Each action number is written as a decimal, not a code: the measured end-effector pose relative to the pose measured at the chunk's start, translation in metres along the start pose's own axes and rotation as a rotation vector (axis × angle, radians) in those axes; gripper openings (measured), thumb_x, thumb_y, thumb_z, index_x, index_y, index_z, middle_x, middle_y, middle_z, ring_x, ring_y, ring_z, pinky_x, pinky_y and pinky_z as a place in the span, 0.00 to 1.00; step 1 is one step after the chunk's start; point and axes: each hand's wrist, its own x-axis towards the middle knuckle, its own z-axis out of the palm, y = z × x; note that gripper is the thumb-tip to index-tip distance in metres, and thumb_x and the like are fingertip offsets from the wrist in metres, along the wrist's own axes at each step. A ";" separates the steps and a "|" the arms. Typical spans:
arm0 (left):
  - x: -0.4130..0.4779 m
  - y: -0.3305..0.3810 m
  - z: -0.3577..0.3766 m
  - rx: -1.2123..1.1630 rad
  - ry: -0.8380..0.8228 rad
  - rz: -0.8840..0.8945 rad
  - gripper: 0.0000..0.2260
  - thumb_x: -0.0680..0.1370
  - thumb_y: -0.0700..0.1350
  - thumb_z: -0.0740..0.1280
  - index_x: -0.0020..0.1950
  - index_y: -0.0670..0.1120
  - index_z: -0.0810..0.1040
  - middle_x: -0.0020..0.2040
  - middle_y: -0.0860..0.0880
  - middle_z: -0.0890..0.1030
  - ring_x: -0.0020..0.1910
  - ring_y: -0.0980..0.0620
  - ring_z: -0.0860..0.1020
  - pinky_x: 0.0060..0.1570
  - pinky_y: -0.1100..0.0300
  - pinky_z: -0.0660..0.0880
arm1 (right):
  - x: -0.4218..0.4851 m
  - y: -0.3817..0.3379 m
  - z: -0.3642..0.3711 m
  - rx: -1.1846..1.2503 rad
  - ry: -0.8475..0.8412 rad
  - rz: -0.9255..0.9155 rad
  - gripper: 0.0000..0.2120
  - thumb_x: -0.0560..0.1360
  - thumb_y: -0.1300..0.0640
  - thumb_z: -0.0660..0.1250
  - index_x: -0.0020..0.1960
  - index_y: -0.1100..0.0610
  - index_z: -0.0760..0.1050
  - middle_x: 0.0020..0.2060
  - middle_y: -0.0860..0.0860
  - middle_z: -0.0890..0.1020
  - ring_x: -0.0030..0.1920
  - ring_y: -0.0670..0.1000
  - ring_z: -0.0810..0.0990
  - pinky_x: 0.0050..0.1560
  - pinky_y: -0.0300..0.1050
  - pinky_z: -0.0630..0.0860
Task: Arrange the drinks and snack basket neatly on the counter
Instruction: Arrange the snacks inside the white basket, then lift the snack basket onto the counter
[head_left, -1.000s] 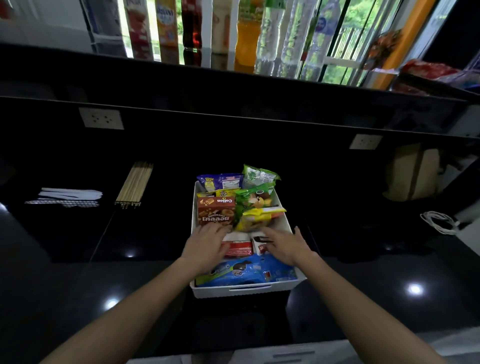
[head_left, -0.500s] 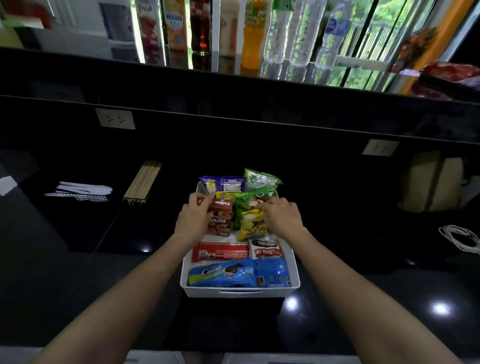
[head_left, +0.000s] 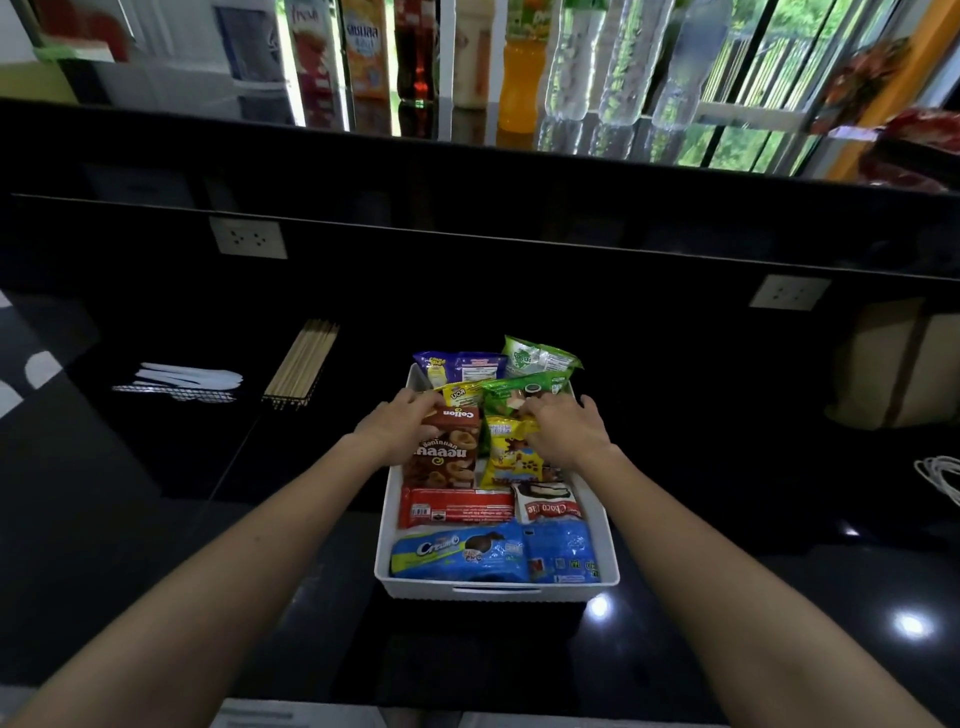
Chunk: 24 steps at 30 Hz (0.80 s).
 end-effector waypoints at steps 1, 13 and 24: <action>-0.004 -0.003 0.001 0.003 0.023 0.020 0.23 0.79 0.52 0.63 0.73 0.55 0.61 0.72 0.47 0.65 0.66 0.44 0.68 0.61 0.48 0.72 | -0.004 0.002 0.001 0.047 0.018 0.000 0.23 0.75 0.49 0.65 0.69 0.48 0.66 0.65 0.49 0.73 0.68 0.52 0.68 0.68 0.54 0.61; -0.069 -0.008 0.052 -0.937 0.109 -0.302 0.37 0.77 0.44 0.68 0.78 0.52 0.49 0.76 0.45 0.60 0.72 0.43 0.65 0.62 0.49 0.72 | -0.065 0.035 0.055 0.794 -0.049 0.353 0.38 0.78 0.61 0.63 0.79 0.50 0.43 0.76 0.56 0.58 0.63 0.56 0.73 0.62 0.51 0.71; -0.140 0.011 0.037 -0.940 0.291 -0.425 0.23 0.80 0.39 0.62 0.72 0.55 0.63 0.45 0.54 0.79 0.41 0.55 0.81 0.36 0.60 0.78 | -0.077 -0.004 0.039 0.942 -0.086 0.223 0.35 0.79 0.65 0.59 0.78 0.43 0.48 0.69 0.58 0.69 0.62 0.59 0.75 0.49 0.51 0.80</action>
